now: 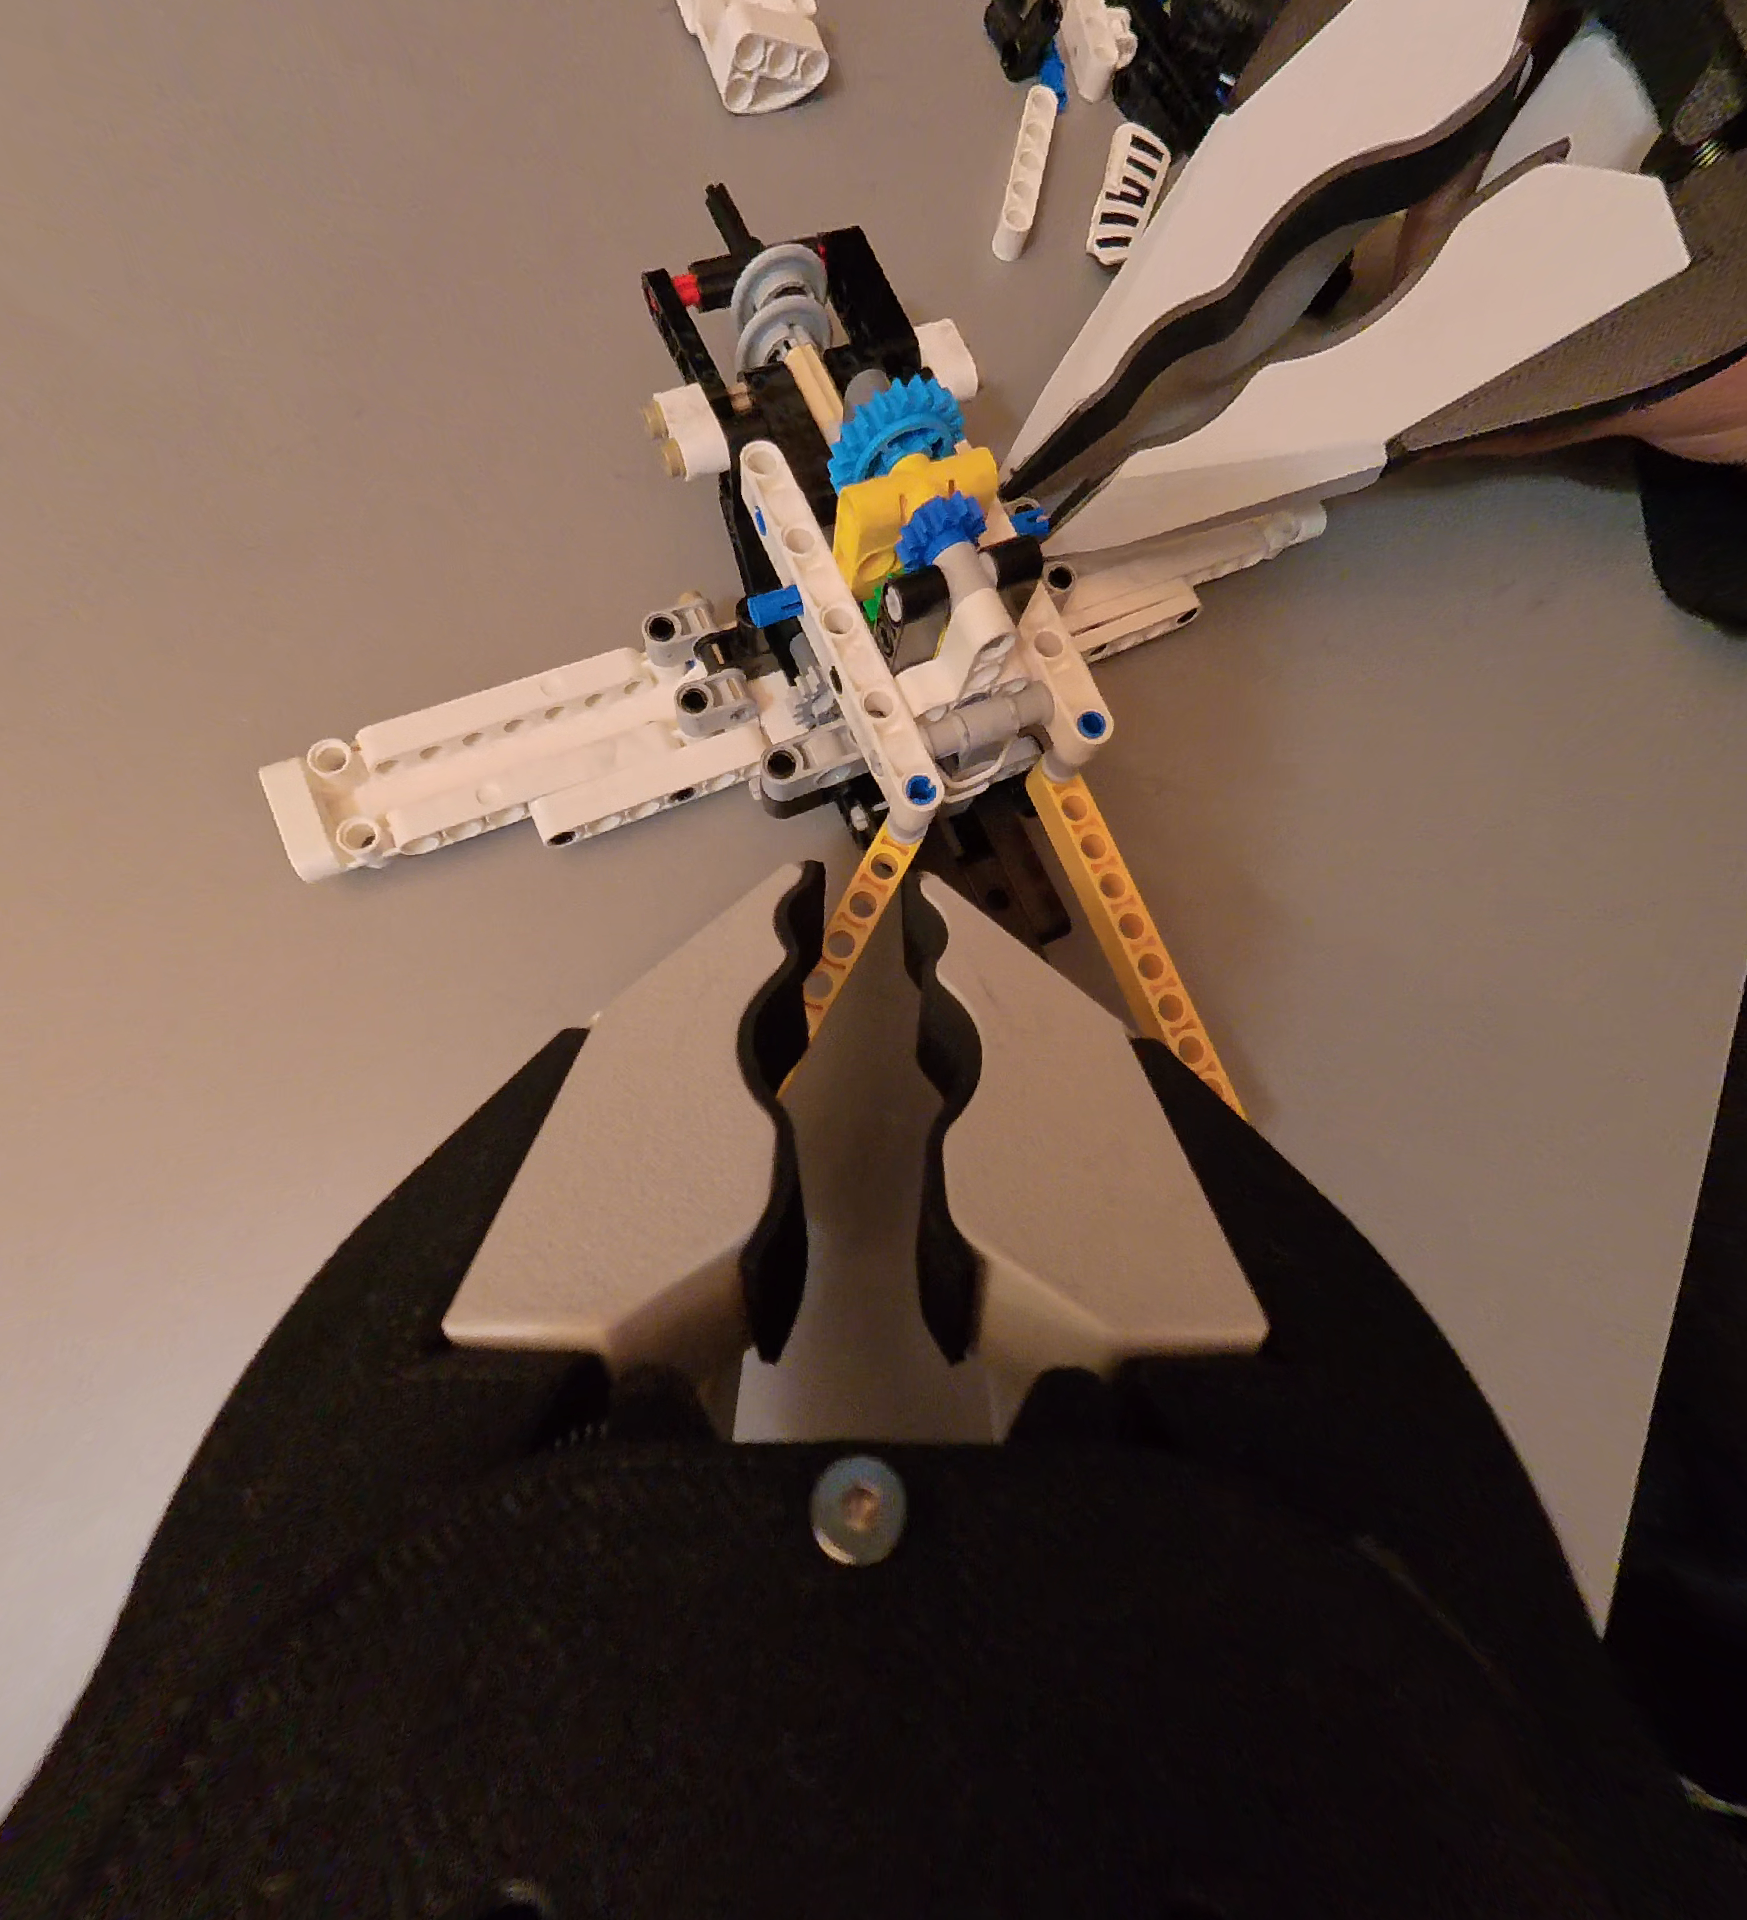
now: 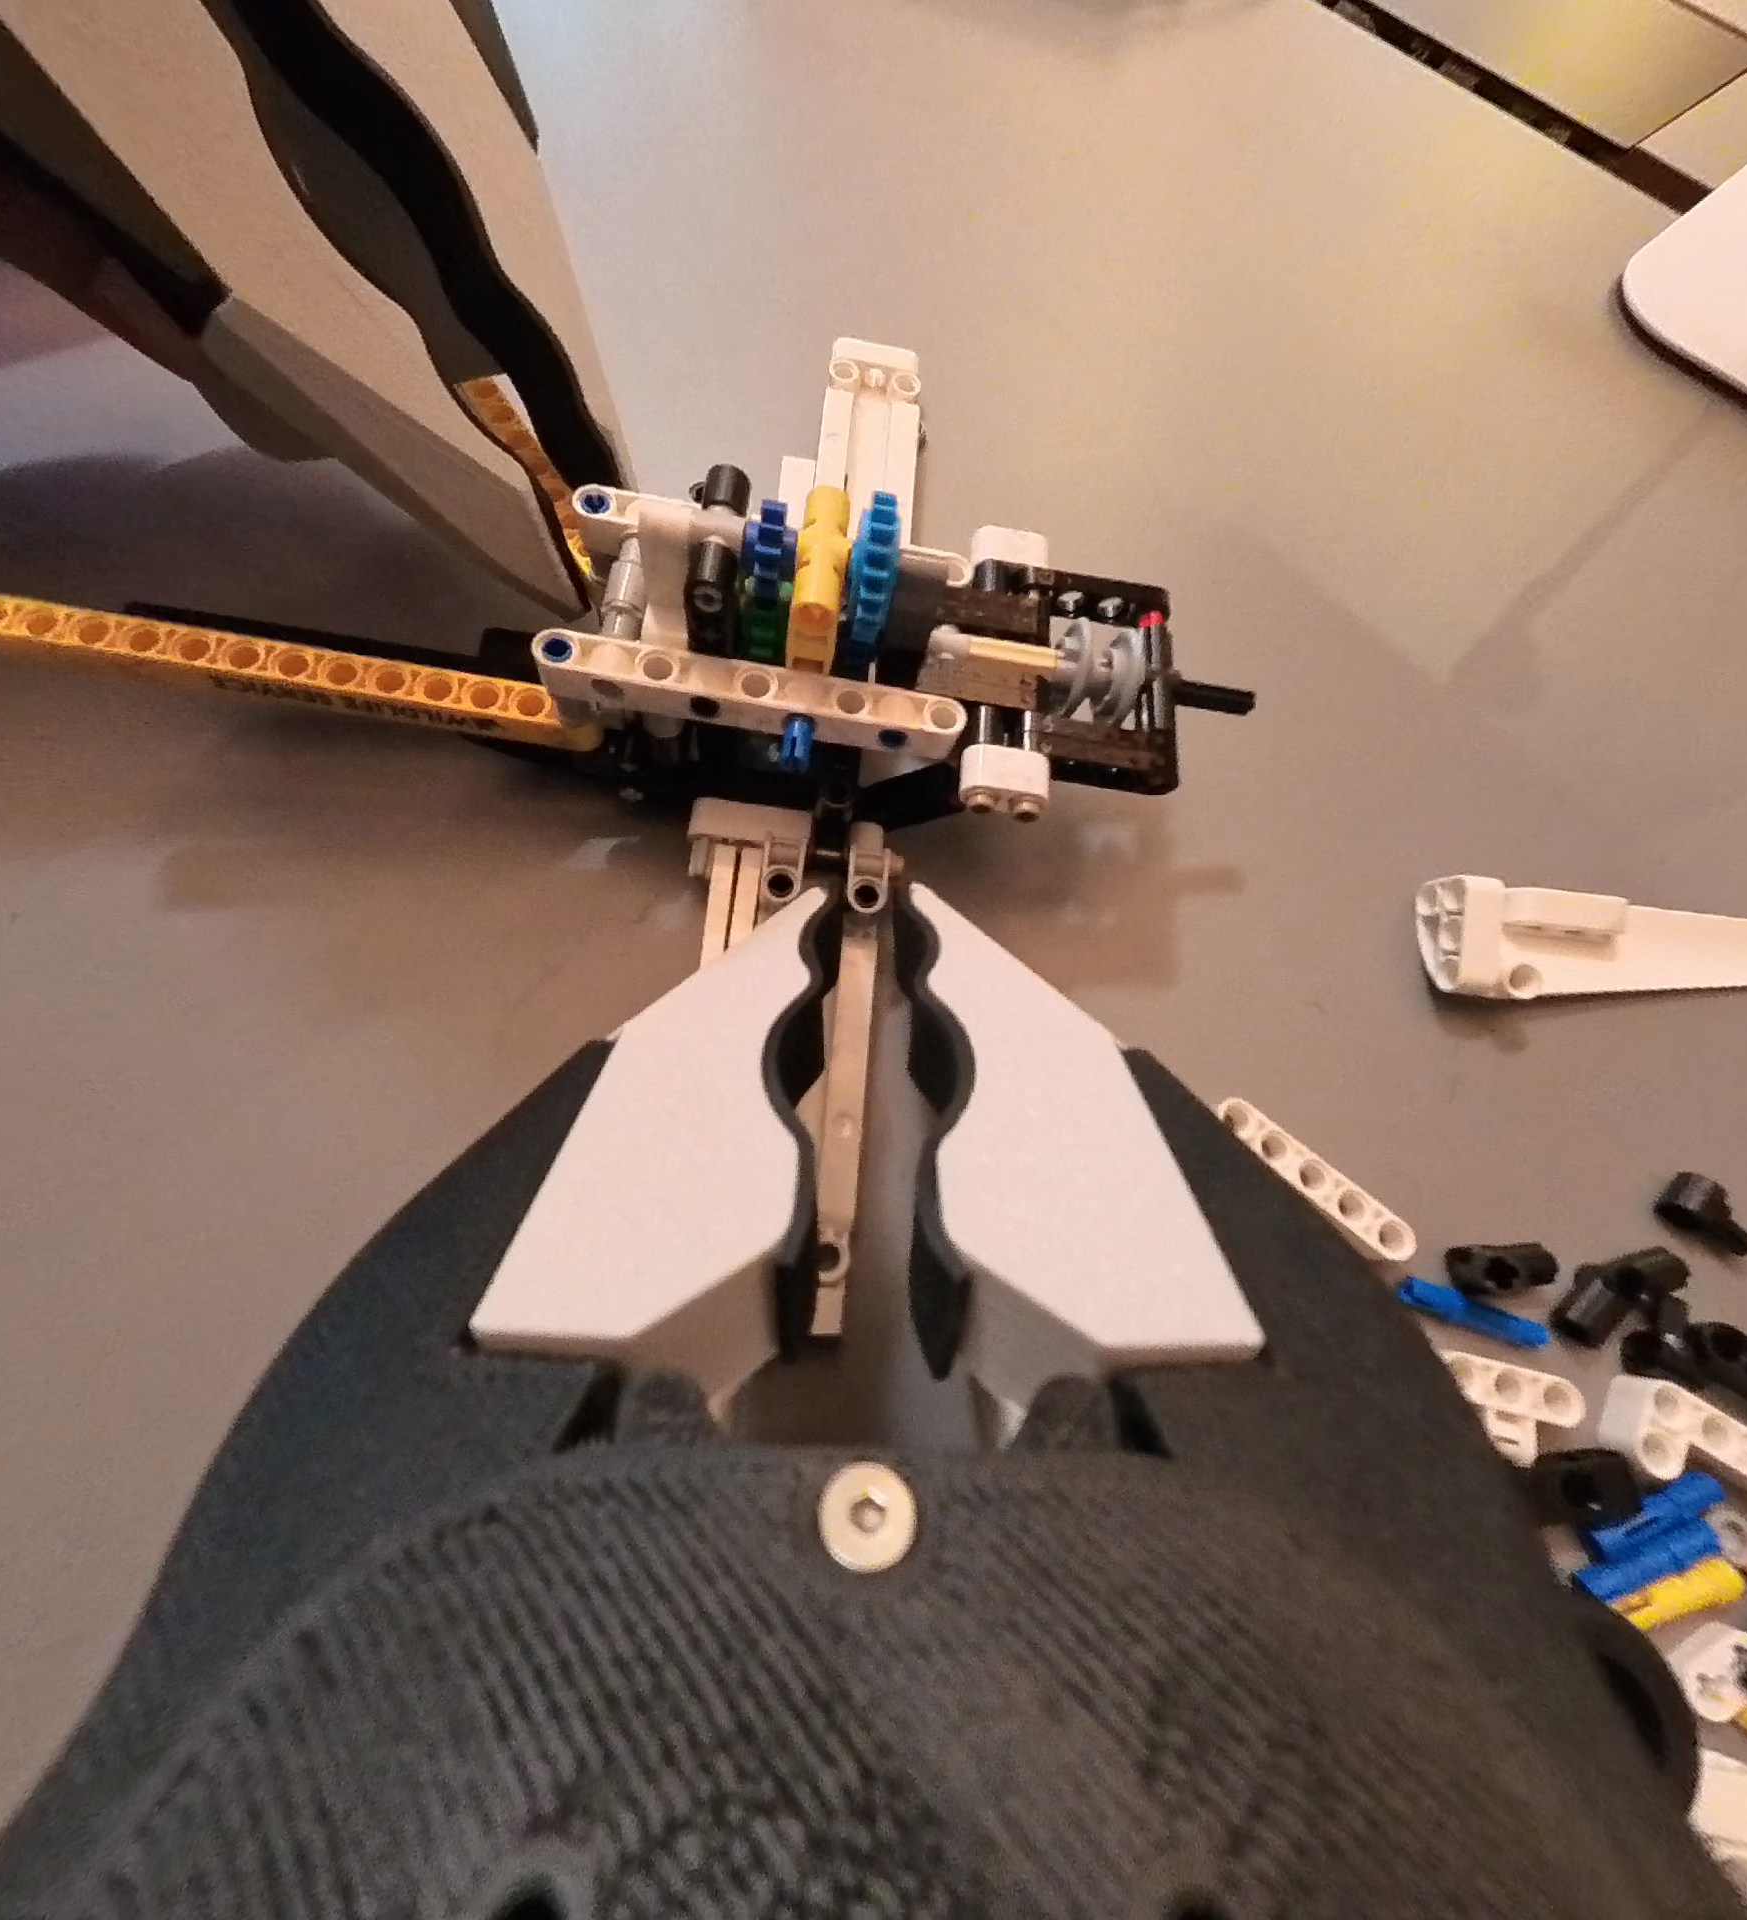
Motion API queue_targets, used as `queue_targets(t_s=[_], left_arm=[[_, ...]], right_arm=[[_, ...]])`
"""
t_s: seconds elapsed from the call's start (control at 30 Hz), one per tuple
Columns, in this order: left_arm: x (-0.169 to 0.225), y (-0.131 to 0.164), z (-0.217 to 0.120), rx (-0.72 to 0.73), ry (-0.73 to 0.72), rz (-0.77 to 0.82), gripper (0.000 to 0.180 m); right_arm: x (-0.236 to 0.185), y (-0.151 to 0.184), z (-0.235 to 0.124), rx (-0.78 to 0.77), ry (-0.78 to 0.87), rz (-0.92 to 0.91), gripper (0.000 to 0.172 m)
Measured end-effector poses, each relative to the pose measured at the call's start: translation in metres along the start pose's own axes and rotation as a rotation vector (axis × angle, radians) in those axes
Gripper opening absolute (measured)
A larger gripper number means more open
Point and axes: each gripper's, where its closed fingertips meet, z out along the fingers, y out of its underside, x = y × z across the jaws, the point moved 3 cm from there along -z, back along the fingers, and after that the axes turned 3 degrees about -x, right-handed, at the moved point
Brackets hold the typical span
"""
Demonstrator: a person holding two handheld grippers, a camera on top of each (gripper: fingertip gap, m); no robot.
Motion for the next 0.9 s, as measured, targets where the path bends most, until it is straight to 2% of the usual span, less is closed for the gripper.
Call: queue_targets(t_s=[0.27,0.43,0.53,0.67,0.9], left_arm=[[0.000,-0.001,-0.001,0.003,-0.037,0.033,0.013],[0.015,-0.014,-0.013,0.123,0.123,-0.005,0.021],[0.015,-0.018,-0.021,0.176,0.172,-0.038,0.020],[-0.001,-0.017,-0.027,0.203,0.102,-0.077,0.021],[-0.017,-0.031,-0.045,0.369,0.042,-0.156,0.020]], right_arm=[[0.002,0.002,-0.003,0.008,0.010,0.009,0.010],[0.004,-0.001,-0.007,0.038,0.013,0.020,0.010],[0.005,-0.002,-0.009,0.057,0.008,0.036,0.010],[0.006,-0.004,-0.012,0.076,0.004,0.045,0.010],[0.010,-0.008,-0.019,0.133,0.005,0.072,0.010]])
